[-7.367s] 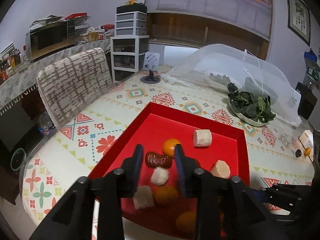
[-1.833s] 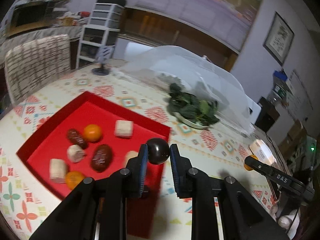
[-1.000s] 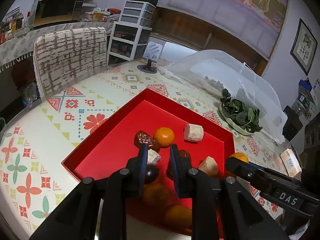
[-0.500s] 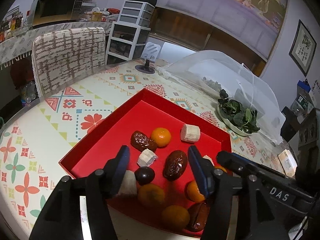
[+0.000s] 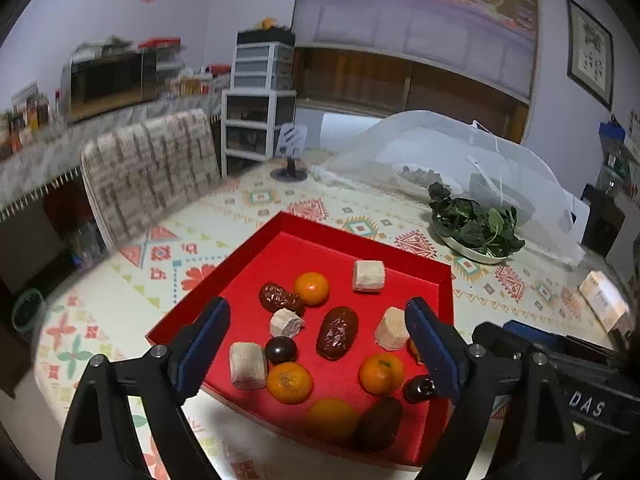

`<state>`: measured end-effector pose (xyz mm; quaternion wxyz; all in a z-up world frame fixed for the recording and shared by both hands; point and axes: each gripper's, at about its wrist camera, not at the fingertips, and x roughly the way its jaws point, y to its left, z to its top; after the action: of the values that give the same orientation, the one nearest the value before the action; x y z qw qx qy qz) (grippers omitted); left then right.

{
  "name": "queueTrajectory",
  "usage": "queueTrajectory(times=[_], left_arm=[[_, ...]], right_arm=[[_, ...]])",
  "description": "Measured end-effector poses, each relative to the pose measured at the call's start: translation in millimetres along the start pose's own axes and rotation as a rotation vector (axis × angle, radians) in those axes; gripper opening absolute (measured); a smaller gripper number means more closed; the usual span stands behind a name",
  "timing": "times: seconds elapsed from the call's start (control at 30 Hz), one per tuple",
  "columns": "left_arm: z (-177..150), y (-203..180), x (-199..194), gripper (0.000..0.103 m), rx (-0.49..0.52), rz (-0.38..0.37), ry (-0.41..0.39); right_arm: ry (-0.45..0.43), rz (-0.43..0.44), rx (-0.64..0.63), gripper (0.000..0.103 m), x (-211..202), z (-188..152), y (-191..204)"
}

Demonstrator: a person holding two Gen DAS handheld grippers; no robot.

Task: Organize fruits

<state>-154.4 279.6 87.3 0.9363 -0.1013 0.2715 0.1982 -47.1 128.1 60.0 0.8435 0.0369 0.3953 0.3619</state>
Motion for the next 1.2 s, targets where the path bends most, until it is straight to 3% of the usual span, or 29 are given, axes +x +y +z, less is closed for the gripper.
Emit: queueTrajectory(times=[0.8, 1.03, 1.2], left_arm=[[-10.7, -47.1, -38.8, 0.094, 0.065, 0.027, -0.012], [-7.0, -47.2, -68.8, 0.103, 0.047, 0.18, -0.137], [-5.4, -35.5, -71.3, 0.103, -0.011, 0.211, -0.127]], right_arm=[[-0.068, -0.074, -0.042, 0.065, -58.6, -37.1, -13.8], [-0.082, -0.09, -0.079, 0.066, -67.7, -45.6, -12.5], [-0.07, -0.083, -0.086, 0.067, -68.0, -52.3, -12.5]])
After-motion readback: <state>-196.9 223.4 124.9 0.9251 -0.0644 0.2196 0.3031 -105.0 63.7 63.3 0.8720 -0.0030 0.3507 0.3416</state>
